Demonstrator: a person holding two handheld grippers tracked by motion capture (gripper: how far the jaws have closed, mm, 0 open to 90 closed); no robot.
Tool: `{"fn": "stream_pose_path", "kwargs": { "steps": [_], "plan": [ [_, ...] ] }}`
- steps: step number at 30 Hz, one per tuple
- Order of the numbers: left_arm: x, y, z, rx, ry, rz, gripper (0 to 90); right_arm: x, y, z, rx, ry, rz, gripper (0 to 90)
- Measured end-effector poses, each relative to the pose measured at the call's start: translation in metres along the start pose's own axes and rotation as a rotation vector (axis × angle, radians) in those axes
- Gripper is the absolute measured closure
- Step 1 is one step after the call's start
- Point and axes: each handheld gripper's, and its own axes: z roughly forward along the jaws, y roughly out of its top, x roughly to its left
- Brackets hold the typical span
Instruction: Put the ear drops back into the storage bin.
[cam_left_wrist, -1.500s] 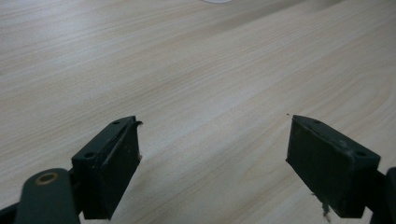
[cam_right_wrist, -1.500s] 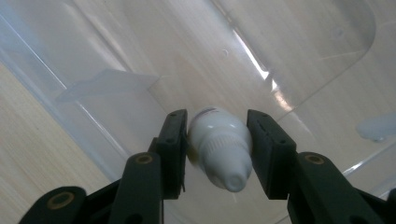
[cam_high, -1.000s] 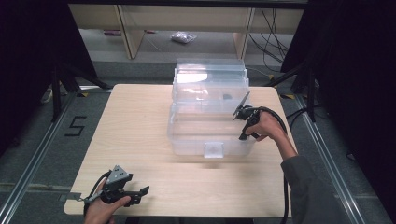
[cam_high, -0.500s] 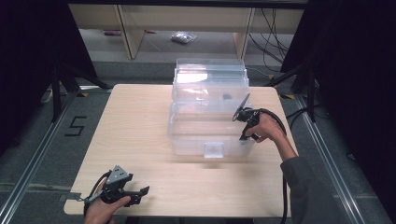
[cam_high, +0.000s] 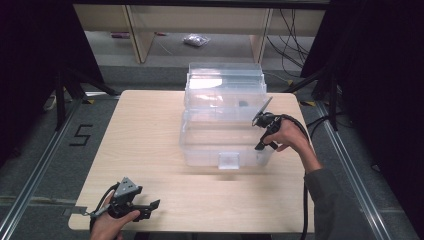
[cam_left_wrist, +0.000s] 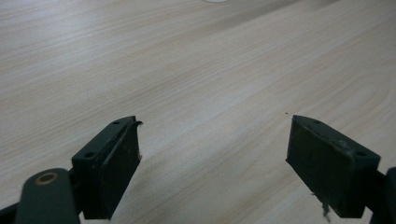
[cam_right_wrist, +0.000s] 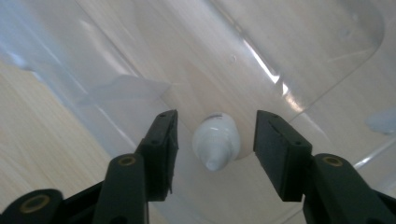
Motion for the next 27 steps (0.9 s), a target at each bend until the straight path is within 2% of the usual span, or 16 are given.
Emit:
{"fn": "stream_pose_path", "kwargs": {
  "steps": [1, 2, 3, 5, 6, 9, 11, 15, 22, 27],
  "plan": [
    [0.0, 0.0, 0.0, -0.002, 0.005, -0.001, 16.4, 0.002, 0.0, -0.005, -0.009, -0.002, 0.008, 46.4],
    [0.001, 0.0, 0.0, 0.007, -0.003, 0.013, 16.4, 0.003, 0.0, -0.013, -0.038, -0.004, -0.008, 44.4],
    [0.001, 0.0, 0.0, 0.007, -0.003, 0.013, 16.4, 0.004, 0.0, -0.016, -0.043, -0.014, 0.01, 44.0],
    [0.001, 0.0, -0.001, 0.009, -0.005, 0.013, 16.5, 0.003, 0.0, -0.018, -0.052, -0.011, 0.005, 42.7],
    [0.0, 0.0, 0.001, -0.014, 0.001, -0.004, 16.5, 0.004, -0.001, -0.021, -0.061, -0.019, 0.014, 41.0],
    [0.0, 0.0, 0.0, -0.006, -0.003, -0.003, 16.4, 0.004, -0.001, -0.022, -0.067, -0.02, 0.017, 39.5],
    [0.0, 0.0, 0.001, -0.017, 0.003, -0.007, 16.5, 0.003, -0.002, -0.023, -0.075, -0.021, 0.013, 38.3],
    [0.0, 0.0, 0.0, 0.001, 0.004, -0.006, 16.4, 0.004, -0.003, -0.026, -0.091, -0.026, 0.02, 36.5],
    [0.0, 0.0, 0.0, -0.006, 0.002, -0.008, 16.4, 0.007, -0.005, -0.032, -0.122, -0.038, 0.038, 33.3],
    [0.0, 0.0, 0.0, -0.006, 0.003, -0.007, 16.4, 0.008, -0.007, -0.036, -0.133, -0.042, 0.033, 29.1]
  ]
}}
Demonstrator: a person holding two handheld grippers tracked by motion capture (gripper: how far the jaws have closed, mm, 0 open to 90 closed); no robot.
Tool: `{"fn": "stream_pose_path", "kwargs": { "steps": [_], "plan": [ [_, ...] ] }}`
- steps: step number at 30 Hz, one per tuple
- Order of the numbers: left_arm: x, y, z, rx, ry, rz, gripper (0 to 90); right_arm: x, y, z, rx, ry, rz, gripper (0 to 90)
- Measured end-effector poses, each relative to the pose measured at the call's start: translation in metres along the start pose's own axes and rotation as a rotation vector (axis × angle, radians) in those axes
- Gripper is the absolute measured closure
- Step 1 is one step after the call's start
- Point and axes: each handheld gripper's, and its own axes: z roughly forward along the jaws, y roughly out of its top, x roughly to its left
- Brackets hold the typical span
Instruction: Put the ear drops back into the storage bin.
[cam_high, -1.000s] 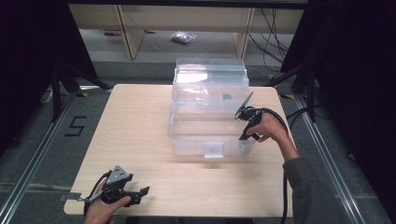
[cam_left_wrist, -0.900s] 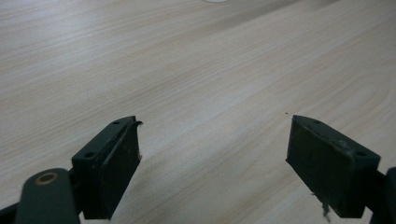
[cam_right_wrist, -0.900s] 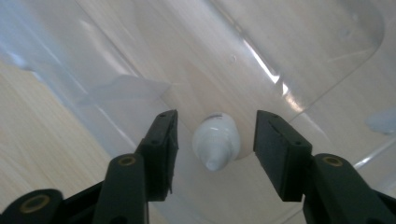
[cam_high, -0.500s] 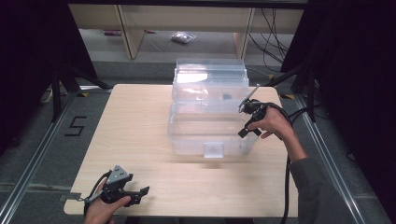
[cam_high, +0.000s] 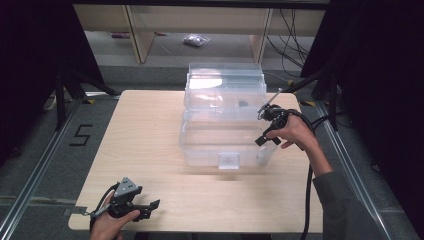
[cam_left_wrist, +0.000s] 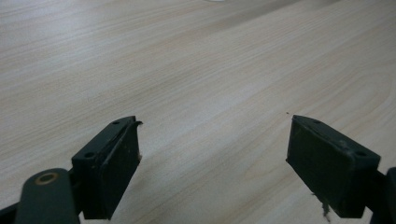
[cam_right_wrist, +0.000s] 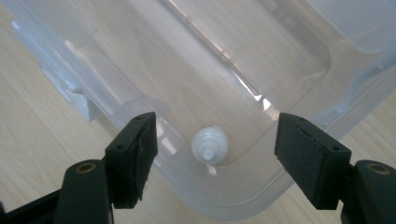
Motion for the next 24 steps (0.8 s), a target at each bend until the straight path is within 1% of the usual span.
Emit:
{"fn": "stream_pose_path", "kwargs": {
  "steps": [2, 4, 5, 6, 8, 9, 10, 11, 12, 13, 14, 15, 16, 17, 18, 19, 20, 21, 22, 23, 24],
  "plan": [
    [0.0, 0.0, 0.0, -0.001, -0.001, -0.002, 16.4, 0.001, 0.0, 0.0, -0.007, 0.002, 0.009, 28.7],
    [0.001, 0.0, 0.0, 0.001, -0.003, -0.003, 16.4, 0.002, -0.001, -0.002, -0.023, -0.012, 0.008, 26.3],
    [0.001, 0.0, 0.0, 0.0, -0.001, -0.001, 16.4, 0.003, -0.001, -0.003, -0.025, -0.011, 0.017, 26.9],
    [0.0, 0.0, 0.0, 0.001, -0.002, -0.001, 16.4, 0.004, -0.002, -0.004, -0.039, -0.014, 0.005, 27.1],
    [0.001, 0.0, 0.0, 0.004, -0.002, -0.002, 16.4, 0.005, -0.002, -0.004, -0.04, -0.011, 0.005, 27.1],
    [0.001, 0.0, 0.0, 0.009, -0.006, 0.004, 16.4, 0.006, -0.003, -0.004, -0.053, -0.014, 0.0, 27.1],
    [0.001, 0.0, 0.0, 0.009, -0.006, 0.004, 16.4, 0.006, -0.003, -0.004, -0.053, -0.014, 0.0, 27.1],
    [0.0, 0.0, 0.0, 0.009, -0.004, -0.001, 16.4, 0.006, -0.005, -0.005, -0.066, -0.014, -0.001, 27.1],
    [0.0, 0.0, 0.0, 0.007, -0.002, -0.009, 16.4, 0.006, -0.005, -0.005, -0.066, -0.014, -0.001, 27.1],
    [0.0, 0.0, 0.001, -0.003, -0.004, -0.015, 16.4, 0.007, -0.006, -0.006, -0.076, -0.012, 0.008, 27.0],
    [0.002, 0.0, 0.001, 0.005, -0.004, -0.005, 16.4, 0.007, -0.006, -0.006, -0.076, -0.012, 0.008, 27.0],
    [0.002, 0.0, 0.001, 0.006, 0.002, -0.002, 16.4, 0.006, -0.006, -0.006, -0.082, -0.022, 0.0, 26.7],
    [0.0, -0.001, 0.001, -0.005, -0.004, -0.015, 16.4, 0.007, -0.006, -0.008, -0.083, -0.019, 0.014, 26.6],
    [0.002, 0.0, 0.0, 0.013, -0.002, 0.006, 16.4, 0.008, -0.007, -0.009, -0.089, -0.024, 0.021, 26.6],
    [0.001, 0.0, 0.001, 0.0, -0.003, -0.009, 16.4, 0.008, -0.007, -0.01, -0.096, -0.023, 0.011, 26.6],
    [0.0, 0.0, 0.001, -0.011, -0.004, -0.014, 16.4, 0.009, -0.009, -0.011, -0.103, -0.032, 0.025, 26.5],
    [0.0, 0.0, 0.001, -0.011, -0.004, -0.014, 16.4, 0.009, -0.009, -0.011, -0.103, -0.032, 0.025, 26.5],
    [0.001, -0.001, 0.001, -0.001, -0.006, -0.005, 16.4, 0.01, -0.009, -0.012, -0.105, -0.038, 0.027, 26.2],
    [0.001, -0.001, 0.001, -0.001, -0.005, -0.005, 16.4, 0.01, -0.01, -0.012, -0.117, -0.037, 0.028, 25.9],
    [0.002, 0.0, 0.001, 0.007, 0.006, 0.004, 16.4, 0.012, -0.012, -0.011, -0.13, -0.032, 0.021, 25.7],
    [0.002, 0.0, 0.001, 0.008, 0.006, 0.004, 16.4, 0.013, -0.013, -0.01, -0.13, -0.029, 0.028, 25.7]
  ]
}}
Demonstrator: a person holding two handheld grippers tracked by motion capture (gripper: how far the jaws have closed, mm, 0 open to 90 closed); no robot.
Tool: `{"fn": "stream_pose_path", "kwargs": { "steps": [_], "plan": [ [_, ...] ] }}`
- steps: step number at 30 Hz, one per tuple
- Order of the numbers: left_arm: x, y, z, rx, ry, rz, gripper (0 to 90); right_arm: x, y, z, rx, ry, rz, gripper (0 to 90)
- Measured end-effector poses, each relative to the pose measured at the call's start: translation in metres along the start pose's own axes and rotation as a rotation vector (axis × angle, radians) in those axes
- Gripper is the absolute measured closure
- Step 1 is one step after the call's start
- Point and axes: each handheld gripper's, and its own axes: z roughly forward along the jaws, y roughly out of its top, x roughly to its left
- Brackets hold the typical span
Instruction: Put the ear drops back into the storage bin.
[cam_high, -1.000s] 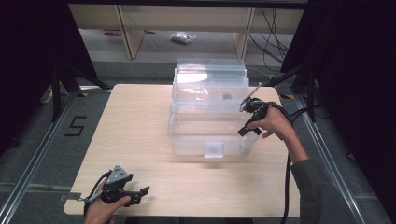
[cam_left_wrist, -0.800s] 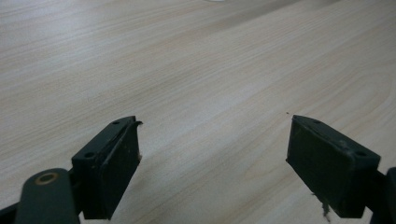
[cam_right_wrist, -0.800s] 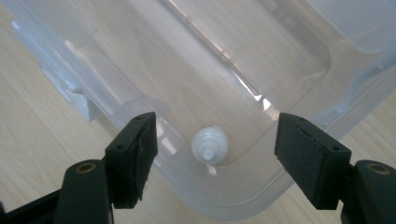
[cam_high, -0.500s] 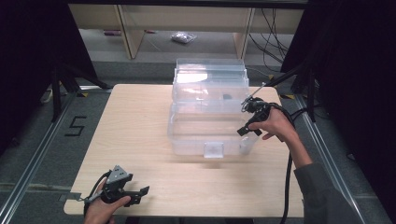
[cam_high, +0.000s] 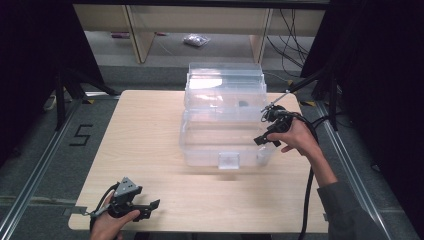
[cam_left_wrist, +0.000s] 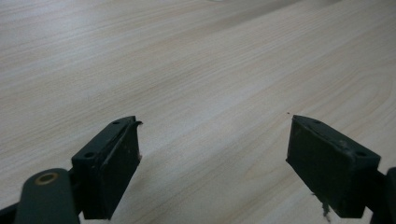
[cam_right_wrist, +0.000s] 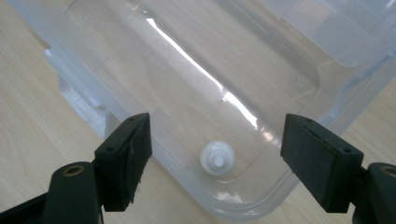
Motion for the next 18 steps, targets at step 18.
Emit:
{"fn": "stream_pose_path", "kwargs": {
  "steps": [18],
  "plan": [
    [-0.001, 0.0, 0.001, 0.0, 0.001, -0.003, 16.0, 0.01, -0.015, -0.004, -0.059, 0.017, 0.021, 24.5]
  ]
}}
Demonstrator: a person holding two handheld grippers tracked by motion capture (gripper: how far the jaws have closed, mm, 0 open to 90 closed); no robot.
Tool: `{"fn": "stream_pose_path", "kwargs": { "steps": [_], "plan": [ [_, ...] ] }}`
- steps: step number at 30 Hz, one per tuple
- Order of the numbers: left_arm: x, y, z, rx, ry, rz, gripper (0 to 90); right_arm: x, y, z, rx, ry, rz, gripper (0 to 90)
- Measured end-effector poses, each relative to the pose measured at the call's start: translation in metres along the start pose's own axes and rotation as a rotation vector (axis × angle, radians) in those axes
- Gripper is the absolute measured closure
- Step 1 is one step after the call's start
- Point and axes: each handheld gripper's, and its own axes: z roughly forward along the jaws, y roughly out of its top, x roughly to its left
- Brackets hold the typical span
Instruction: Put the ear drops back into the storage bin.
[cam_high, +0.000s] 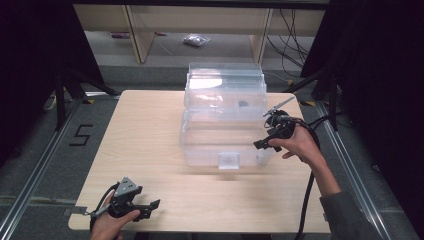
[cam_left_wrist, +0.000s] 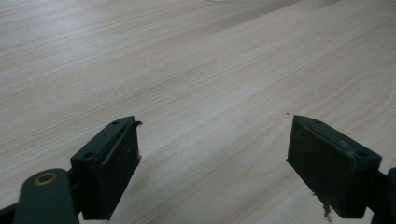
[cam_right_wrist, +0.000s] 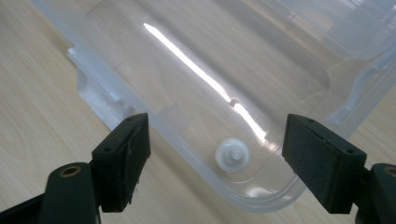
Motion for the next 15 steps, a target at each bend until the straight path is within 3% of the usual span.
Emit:
{"fn": "stream_pose_path", "kwargs": {
  "steps": [3, 15],
  "plan": [
    [0.0, 0.0, 0.0, 0.004, 0.0, 0.001, 16.0, 0.0, -0.002, -0.002, -0.035, -0.002, -0.011, 24.3],
    [-0.001, 0.0, -0.001, 0.0, -0.006, 0.008, 15.9, 0.008, -0.014, 0.0, -0.07, 0.012, 0.013, 23.9]
  ]
}}
